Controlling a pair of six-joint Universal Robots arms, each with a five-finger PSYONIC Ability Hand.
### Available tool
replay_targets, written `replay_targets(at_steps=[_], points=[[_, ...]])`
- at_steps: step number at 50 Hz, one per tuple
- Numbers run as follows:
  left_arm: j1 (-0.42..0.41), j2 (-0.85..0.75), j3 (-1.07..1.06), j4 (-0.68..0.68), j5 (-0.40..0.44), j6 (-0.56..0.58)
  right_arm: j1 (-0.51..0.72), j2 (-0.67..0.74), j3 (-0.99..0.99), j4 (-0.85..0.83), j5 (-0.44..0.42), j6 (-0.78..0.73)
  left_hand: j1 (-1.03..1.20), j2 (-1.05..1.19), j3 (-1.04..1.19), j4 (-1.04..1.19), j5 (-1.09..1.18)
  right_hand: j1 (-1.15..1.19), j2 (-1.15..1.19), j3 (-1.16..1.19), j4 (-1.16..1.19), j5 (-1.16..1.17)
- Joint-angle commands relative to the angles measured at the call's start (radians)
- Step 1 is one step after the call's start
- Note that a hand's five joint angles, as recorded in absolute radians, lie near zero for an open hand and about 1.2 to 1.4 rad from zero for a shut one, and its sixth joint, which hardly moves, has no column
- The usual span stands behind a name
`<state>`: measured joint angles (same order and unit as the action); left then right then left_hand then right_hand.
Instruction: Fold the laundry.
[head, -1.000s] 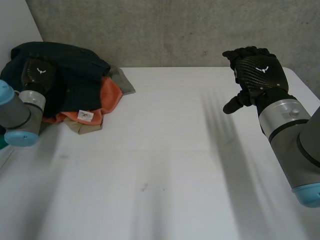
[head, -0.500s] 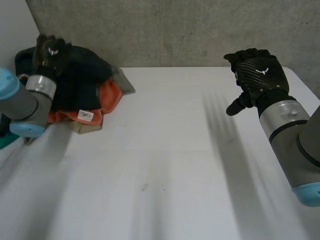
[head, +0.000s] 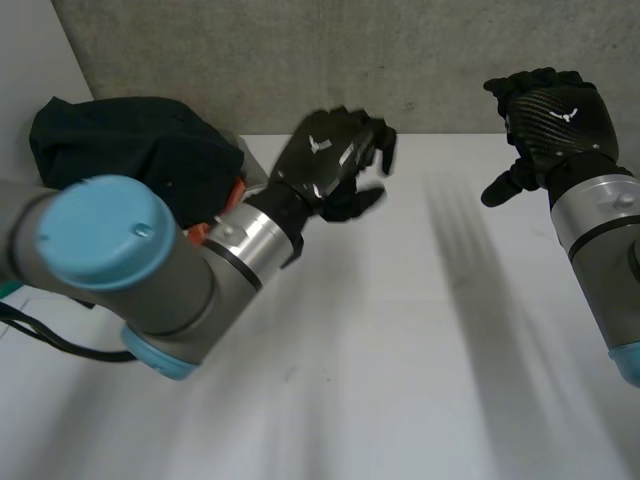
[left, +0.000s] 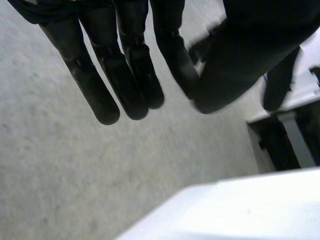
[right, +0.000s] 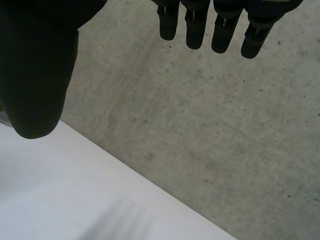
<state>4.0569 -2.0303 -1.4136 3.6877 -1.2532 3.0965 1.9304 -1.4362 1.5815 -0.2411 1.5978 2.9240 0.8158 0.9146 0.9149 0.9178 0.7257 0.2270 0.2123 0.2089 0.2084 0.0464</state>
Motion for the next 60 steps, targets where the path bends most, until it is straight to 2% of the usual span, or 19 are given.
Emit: replay_targets(at_steps=[1,5,8,9,13,19,20,23,24,25,29,30,32,36,39,43,48,52,60], points=[[0.12,-0.031,0.041,-0.028,-0.196,0.265,-0.008,0.005,-0.001,0.019,-0.005,0.0,-0.576,-0.674,-0.675,-0.678,-0.66,-0.052,-0.038,-0.034,-0.034,-0.046],[0.275,-0.053,0.088,-0.023,-0.276,0.428,-0.001,0.013,-0.001,0.02,-0.005,-0.006,-0.57,-0.669,-0.669,-0.672,-0.654,-0.052,-0.038,-0.034,-0.034,-0.046],[0.344,-0.099,0.126,-0.02,-0.276,0.507,0.005,0.026,0.002,0.02,-0.005,-0.014,-0.564,-0.663,-0.663,-0.666,-0.649,-0.052,-0.038,-0.034,-0.034,-0.046],[0.393,-0.166,0.162,-0.02,-0.276,0.561,0.005,0.033,0.002,0.02,-0.005,-0.016,-0.564,-0.663,-0.663,-0.666,-0.649,-0.052,-0.038,-0.034,-0.034,-0.046],[0.496,-0.327,0.296,-0.023,-0.281,0.661,0.009,0.059,0.002,0.02,-0.005,-0.02,-0.558,-0.657,-0.657,-0.66,-0.643,-0.052,-0.038,-0.034,-0.034,-0.046],[0.567,-0.501,0.452,-0.023,-0.267,0.711,0.009,0.068,0.005,0.022,-0.004,-0.02,-0.476,-0.575,-0.575,-0.578,-0.561,-0.052,-0.038,-0.034,-0.034,-0.046],[0.568,-0.516,0.462,-0.023,-0.258,0.711,0.009,0.069,0.006,0.022,-0.004,-0.02,-0.432,-0.531,-0.532,-0.534,-0.517,-0.052,-0.038,-0.034,-0.034,-0.046],[0.571,-0.528,0.476,-0.023,-0.213,0.709,0.009,0.069,0.008,0.02,-0.004,-0.022,0.013,-0.086,-0.086,-0.089,-0.072,-0.052,-0.038,-0.034,-0.034,-0.046],[0.568,-0.524,0.467,-0.018,-0.194,0.708,0.009,0.071,0.008,0.02,-0.004,-0.025,0.444,0.346,0.345,0.342,0.36,-0.052,-0.038,-0.034,-0.034,-0.046],[0.56,-0.518,0.46,-0.017,-0.186,0.706,0.009,0.071,0.008,0.02,-0.004,-0.028,0.579,0.48,0.48,0.477,0.495,-0.052,-0.038,-0.034,-0.034,-0.046],[0.516,-0.409,0.363,0.02,-0.178,0.685,0.009,0.072,0.008,0.02,-0.004,-0.039,0.58,0.482,0.481,0.478,0.496,-0.052,-0.038,-0.034,-0.034,-0.046],[0.475,-0.315,0.302,0.079,-0.178,0.636,0.009,0.072,0.006,0.02,-0.004,-0.04,0.58,0.482,0.481,0.478,0.496,-0.052,-0.038,-0.034,-0.034,-0.046],[0.45,-0.265,0.265,0.119,-0.179,0.596,0.009,0.072,0.006,0.02,-0.004,-0.042,0.58,0.482,0.481,0.478,0.496,-0.052,-0.038,-0.034,-0.034,-0.046],[0.351,-0.107,0.148,0.202,-0.173,0.408,0.007,0.071,0.003,0.02,-0.002,-0.042,0.58,0.482,0.481,0.478,0.496,-0.052,-0.038,-0.034,-0.034,-0.046],[0.288,-0.035,0.114,0.187,-0.17,0.315,0.004,0.069,0.002,0.022,-0.002,-0.042,0.58,0.482,0.481,0.478,0.496,-0.052,-0.038,-0.034,-0.034,-0.046],[0.185,0.06,0.081,0.088,-0.147,0.184,-0.004,0.063,-0.001,0.022,-0.002,-0.042,0.58,0.482,0.481,0.478,0.496,-0.052,-0.038,-0.034,-0.034,-0.046],[0.111,0.035,0.081,-0.057,-0.109,0.151,-0.008,0.059,-0.005,0.022,-0.004,-0.042,0.58,0.482,0.481,0.478,0.496,-0.052,-0.038,-0.034,-0.034,-0.046],[0.05,-0.068,0.107,-0.159,-0.1,0.162,-0.01,0.06,-0.014,0.034,-0.004,-0.048,0.58,0.482,0.481,0.478,0.496,-0.052,-0.038,-0.034,-0.034,-0.046],[0.034,-0.268,0.219,-0.291,-0.121,0.273,-0.005,0.071,-0.061,0.175,-0.016,-0.068,0.58,0.482,0.481,0.478,0.496,-0.052,-0.038,-0.034,-0.034,-0.046]])
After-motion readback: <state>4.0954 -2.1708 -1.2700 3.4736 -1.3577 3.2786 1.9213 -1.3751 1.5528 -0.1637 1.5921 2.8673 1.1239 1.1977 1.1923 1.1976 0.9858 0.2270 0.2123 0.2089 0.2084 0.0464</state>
